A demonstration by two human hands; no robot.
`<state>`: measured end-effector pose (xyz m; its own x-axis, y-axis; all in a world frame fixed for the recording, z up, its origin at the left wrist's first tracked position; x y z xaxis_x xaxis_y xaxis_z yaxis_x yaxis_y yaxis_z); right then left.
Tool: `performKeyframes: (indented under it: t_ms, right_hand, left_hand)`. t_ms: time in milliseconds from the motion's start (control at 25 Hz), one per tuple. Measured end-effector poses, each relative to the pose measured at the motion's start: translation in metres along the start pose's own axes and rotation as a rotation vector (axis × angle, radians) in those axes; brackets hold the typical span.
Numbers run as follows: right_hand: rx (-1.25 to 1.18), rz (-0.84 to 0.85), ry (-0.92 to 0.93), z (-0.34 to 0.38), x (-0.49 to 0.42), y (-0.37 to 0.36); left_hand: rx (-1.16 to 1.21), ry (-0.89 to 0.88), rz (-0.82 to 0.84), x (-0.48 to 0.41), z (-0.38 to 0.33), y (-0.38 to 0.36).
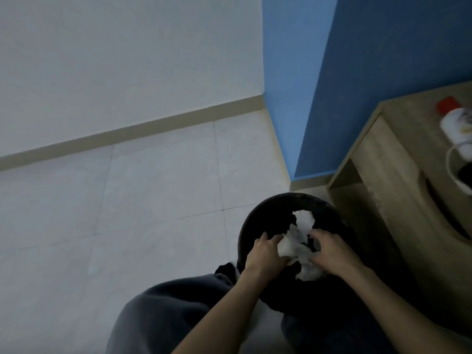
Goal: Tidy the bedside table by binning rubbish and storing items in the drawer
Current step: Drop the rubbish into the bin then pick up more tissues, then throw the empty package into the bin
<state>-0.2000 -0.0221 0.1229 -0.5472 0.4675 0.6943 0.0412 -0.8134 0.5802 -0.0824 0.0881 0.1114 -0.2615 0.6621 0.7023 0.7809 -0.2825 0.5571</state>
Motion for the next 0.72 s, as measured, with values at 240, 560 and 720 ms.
performKeyframes:
  t_ms: [240,560,720]
  right_hand:
    - [-0.036,-0.226,0.025,-0.001,0.028,0.035]
    - [-0.136,-0.98,0.259,-0.016,0.141,0.195]
    - [-0.081,-1.21,0.1,-0.082,0.179,0.255]
  left_hand:
    - [0.013,-0.249,-0.166,-0.003,-0.067,0.024]
    - [0.064,-0.639,-0.392,0.018,-0.251,0.092]
    - [0.225,-0.693,-0.303,0.012,-0.326,0.093]
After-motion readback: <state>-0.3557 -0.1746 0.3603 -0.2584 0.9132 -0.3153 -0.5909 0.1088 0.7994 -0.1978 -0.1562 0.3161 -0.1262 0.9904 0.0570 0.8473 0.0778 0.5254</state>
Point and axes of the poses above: each hand's wrist, its own x-axis away from the middle knuckle, its own y-axis out of the back of the hand, z = x × y, the point moved 3 cm from there along -x, towards the middle knuckle, and after that the axes turned 7 degrees about z, right-handed, at the moved point
